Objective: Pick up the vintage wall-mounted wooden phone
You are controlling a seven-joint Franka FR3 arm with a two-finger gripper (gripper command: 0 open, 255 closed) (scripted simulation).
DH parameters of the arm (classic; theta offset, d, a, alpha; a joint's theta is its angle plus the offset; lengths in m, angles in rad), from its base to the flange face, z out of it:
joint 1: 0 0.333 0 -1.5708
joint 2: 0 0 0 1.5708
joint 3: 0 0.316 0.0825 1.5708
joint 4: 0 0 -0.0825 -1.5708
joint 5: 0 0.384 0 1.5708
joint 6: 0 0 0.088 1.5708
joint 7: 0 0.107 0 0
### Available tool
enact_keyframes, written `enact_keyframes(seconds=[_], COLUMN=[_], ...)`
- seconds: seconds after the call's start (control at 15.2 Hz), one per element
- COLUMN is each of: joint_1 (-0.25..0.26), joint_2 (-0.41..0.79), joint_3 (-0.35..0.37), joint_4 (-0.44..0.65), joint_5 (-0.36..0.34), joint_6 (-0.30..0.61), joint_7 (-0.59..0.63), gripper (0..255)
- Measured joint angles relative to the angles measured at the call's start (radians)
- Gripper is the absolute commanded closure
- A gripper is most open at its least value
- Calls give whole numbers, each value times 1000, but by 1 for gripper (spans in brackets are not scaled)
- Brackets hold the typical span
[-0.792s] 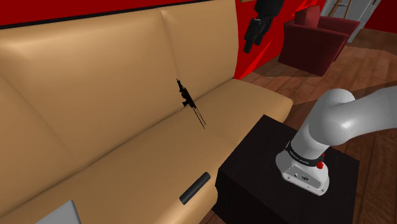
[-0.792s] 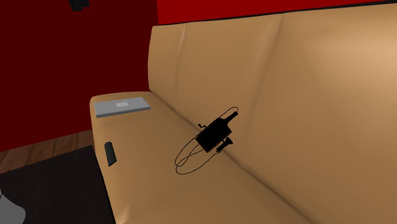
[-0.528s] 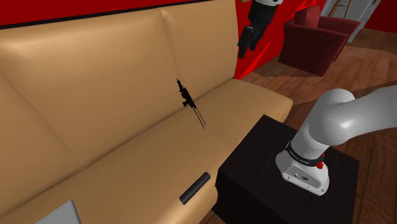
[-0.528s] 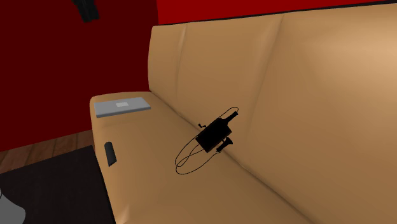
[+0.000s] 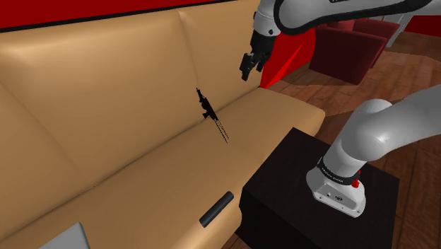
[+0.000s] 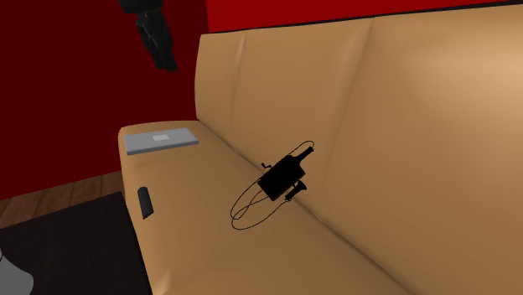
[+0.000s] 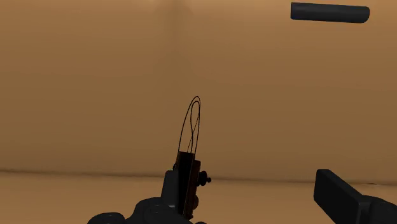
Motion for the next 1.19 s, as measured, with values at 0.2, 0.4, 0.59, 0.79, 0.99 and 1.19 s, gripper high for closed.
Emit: enact_keyframes(seconds=[0.2,0.4,0.59,0.79,0.99,1.19], joint_1=[-16,-40,-69,-99,-129,-146], joint_2=[89,175,286,401,514,634], joint_3=[32,55,78,105,120,127], joint_4=[-8,-17,-2,34,66,126], joint_5=[-13,-36,-75,-131,-206,-300], joint_6=[111,218,325,413,498,557], joint_7=[52,98,153,226,306,404], gripper=[0,0,0,0,0,0])
